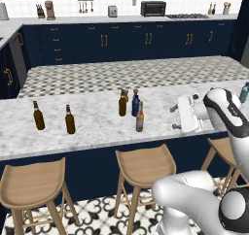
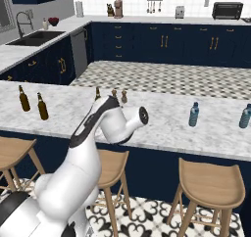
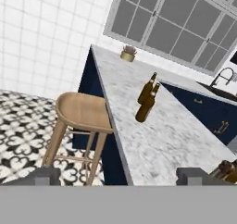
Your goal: Move the plastic bottles in the middle to the plastics group, and the glass bottles in the middle to the glass group.
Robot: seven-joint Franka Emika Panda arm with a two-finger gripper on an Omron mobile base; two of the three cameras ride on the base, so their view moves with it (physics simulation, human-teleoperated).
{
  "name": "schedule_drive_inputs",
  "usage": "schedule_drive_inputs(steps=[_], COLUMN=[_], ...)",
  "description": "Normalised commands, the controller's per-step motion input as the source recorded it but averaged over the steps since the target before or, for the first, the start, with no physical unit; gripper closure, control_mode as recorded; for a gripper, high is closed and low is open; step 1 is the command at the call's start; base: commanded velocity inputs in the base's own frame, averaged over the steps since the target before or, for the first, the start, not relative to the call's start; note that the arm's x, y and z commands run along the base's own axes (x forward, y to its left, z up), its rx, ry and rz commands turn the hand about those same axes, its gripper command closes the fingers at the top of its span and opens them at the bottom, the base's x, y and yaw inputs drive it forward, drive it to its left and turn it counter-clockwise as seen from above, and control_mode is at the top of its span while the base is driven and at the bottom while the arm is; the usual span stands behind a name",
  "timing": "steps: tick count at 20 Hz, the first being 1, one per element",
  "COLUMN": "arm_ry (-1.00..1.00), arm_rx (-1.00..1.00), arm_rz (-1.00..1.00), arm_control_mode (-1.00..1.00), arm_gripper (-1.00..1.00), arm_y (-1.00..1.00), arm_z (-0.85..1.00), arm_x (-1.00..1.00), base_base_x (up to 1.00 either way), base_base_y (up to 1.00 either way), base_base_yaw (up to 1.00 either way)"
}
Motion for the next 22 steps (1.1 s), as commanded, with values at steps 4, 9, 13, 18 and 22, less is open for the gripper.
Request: schedule_drive_inputs(steps=[4,9,13,18,22], arm_ry=[-0.11,0.00,0.00,0.00,0.04], arm_rx=[0.37,0.39,0.23,0.05,0.00], arm_rz=[0.00,0.00,0.00,0.00,0.00], arm_control_mode=[-1.00,-1.00,-1.00,-1.00,-1.00], arm_gripper=[-1.00,-1.00,-1.00,-1.00,-1.00], arm_y=[0.00,0.00,0.00,0.00,-0.02], arm_z=[-0.20,-0.21,-0.17,-0.20,-0.19], arm_x=[0.42,0.47,0.56,0.37,0.23], base_base_x=[0.00,0.00,0.00,0.00,0.00], base_base_y=[0.00,0.00,0.00,0.00,0.00], base_base_yaw=[0.00,0.00,0.00,0.00,0.00])
